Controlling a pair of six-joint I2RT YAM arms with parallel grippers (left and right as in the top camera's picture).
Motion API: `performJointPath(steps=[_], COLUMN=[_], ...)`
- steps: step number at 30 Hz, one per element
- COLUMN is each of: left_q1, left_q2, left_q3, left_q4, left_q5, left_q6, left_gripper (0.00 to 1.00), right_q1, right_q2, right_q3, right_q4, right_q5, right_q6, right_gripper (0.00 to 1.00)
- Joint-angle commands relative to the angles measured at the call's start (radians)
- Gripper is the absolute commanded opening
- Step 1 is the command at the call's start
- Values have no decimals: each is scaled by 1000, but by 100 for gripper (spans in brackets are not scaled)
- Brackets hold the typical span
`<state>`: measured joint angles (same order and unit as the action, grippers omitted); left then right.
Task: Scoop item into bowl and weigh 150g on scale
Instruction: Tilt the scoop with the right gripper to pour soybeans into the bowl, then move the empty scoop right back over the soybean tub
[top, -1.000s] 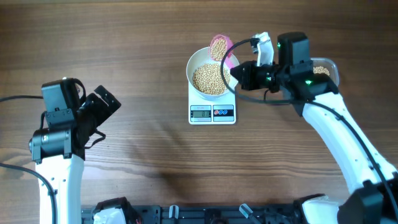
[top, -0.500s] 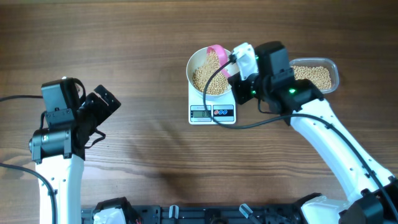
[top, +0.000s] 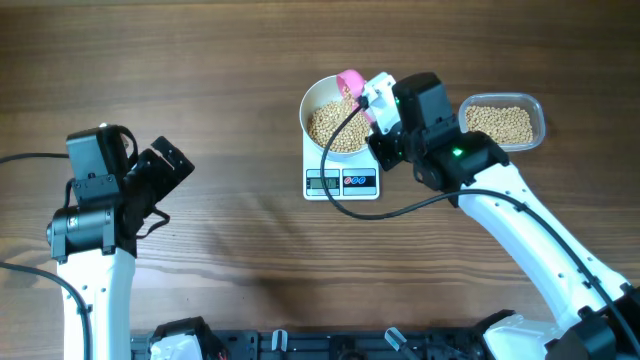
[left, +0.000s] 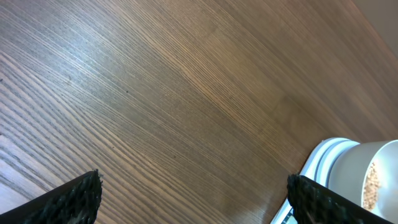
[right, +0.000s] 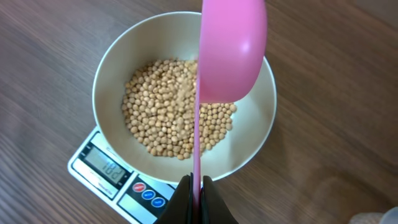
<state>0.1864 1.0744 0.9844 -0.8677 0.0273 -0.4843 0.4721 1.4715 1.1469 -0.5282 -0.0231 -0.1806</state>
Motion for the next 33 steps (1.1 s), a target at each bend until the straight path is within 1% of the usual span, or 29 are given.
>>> performJointPath(steps=[1, 9, 12, 15, 17, 21, 26, 29, 33], left_q1=[6, 6, 6, 6, 6, 6, 6, 6, 6], left_q2=[2, 2, 2, 2, 2, 2, 2, 2, 2], left_q3=[-1, -1, -1, -1, -1, -1, -1, -1, -1], left_q4=[3, 3, 3, 3, 3, 3, 3, 3, 3], left_q5=[6, 6, 5, 6, 5, 5, 5, 6, 5], left_q6=[5, 5, 5, 5, 5, 5, 5, 5, 5], left_gripper=[100, 100, 100, 100, 100, 100, 100, 100, 100], right_q1=[32, 137, 169, 182, 182, 175, 123, 31, -132], right_q2=[-19, -19, -19, -22, -31, -60, -124, -187, -239], right_q3=[19, 19, 20, 21, 22, 35, 49, 50, 50], right_q4=[-1, 3, 3, 3, 4, 5, 4, 3, 2], right_q5=[98, 305, 346, 346, 344, 325, 200, 100, -51], right_q6=[-61, -181, -186, -180, -156, -19, 88, 154, 229], right_gripper=[4, 4, 4, 4, 4, 4, 4, 4, 4])
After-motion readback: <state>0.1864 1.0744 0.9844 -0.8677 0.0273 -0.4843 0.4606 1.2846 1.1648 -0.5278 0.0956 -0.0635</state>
